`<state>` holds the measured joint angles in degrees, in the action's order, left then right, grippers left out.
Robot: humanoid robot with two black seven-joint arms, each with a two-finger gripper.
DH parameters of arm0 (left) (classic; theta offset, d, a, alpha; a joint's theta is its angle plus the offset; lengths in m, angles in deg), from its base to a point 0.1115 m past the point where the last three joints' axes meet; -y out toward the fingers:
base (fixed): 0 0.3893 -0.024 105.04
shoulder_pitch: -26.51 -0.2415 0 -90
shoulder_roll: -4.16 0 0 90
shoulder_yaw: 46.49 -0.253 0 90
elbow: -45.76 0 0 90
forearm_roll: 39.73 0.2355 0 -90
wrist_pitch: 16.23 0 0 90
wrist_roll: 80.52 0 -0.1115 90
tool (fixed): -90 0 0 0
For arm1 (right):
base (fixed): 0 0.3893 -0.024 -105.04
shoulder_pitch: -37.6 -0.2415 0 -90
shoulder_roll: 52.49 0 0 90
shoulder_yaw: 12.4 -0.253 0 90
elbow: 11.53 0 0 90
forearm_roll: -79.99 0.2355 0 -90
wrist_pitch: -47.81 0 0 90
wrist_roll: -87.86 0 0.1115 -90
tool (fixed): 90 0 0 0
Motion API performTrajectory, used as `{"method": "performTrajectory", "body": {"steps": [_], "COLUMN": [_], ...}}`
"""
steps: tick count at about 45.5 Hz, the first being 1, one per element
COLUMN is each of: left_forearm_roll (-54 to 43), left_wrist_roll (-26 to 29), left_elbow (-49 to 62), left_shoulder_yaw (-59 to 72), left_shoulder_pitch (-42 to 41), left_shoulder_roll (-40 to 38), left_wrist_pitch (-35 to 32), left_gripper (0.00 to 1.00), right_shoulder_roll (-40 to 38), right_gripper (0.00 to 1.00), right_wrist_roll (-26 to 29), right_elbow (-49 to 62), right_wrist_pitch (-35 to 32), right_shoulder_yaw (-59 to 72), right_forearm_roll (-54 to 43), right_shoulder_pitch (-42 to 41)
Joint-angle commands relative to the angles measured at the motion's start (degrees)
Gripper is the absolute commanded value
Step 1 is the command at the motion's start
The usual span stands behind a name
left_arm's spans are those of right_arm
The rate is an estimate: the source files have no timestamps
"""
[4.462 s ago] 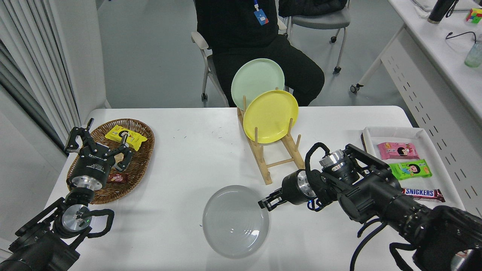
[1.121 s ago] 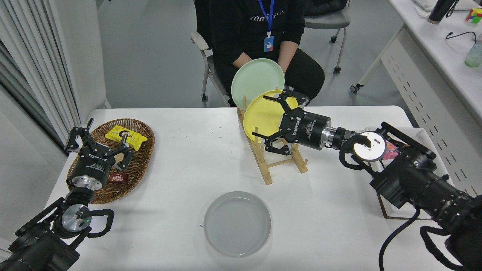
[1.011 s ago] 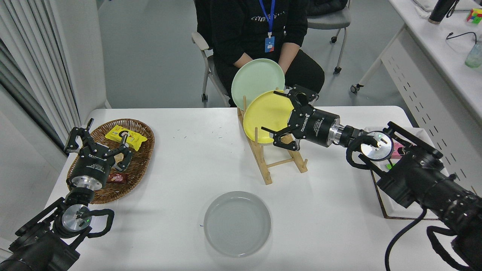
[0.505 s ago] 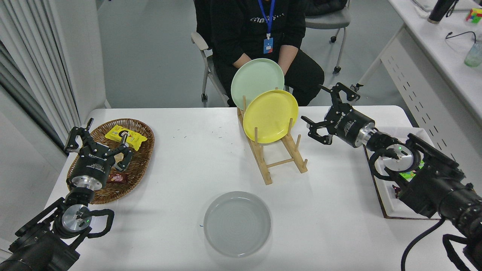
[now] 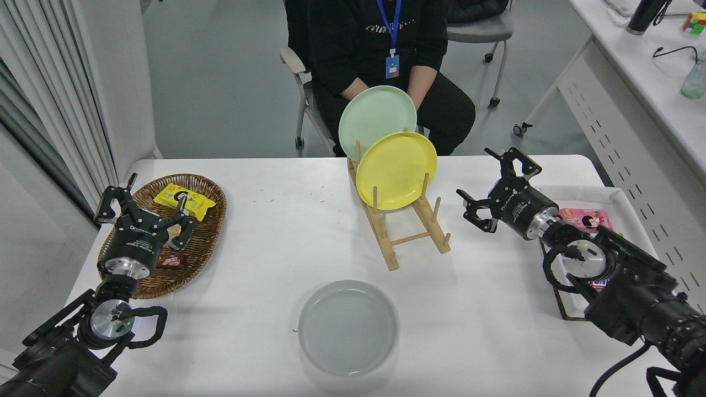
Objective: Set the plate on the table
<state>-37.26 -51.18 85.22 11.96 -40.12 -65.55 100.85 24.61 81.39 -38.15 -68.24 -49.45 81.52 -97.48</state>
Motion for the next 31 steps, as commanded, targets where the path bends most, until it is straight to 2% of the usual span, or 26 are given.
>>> {"method": "performTrajectory", "body": {"steps": [1, 31], "left_forearm_roll": [0.00, 0.00], "left_wrist_roll": [0.01, 0.01], "left_elbow": [0.00, 0.00], "left_shoulder_yaw": [0.00, 0.00], "left_shoulder_pitch": [-0.07, 0.01], "left_shoulder_roll": [0.01, 0.01], "left_wrist_pitch": [-0.01, -0.01], "left_gripper": [0.98, 0.98], "right_shoulder_roll": [-0.28, -0.72], "right_gripper": [0.99, 0.99], "right_wrist_roll": [-0.39, -0.39], "right_elbow": [1.03, 2.97], "right_wrist_pitch": [0.04, 0.03], "right_shoulder_yaw": [-0.49, -0.49], "right_forearm_roll": [0.05, 0.05], "right_shoulder_pitch": [-0.35, -0.17]}}
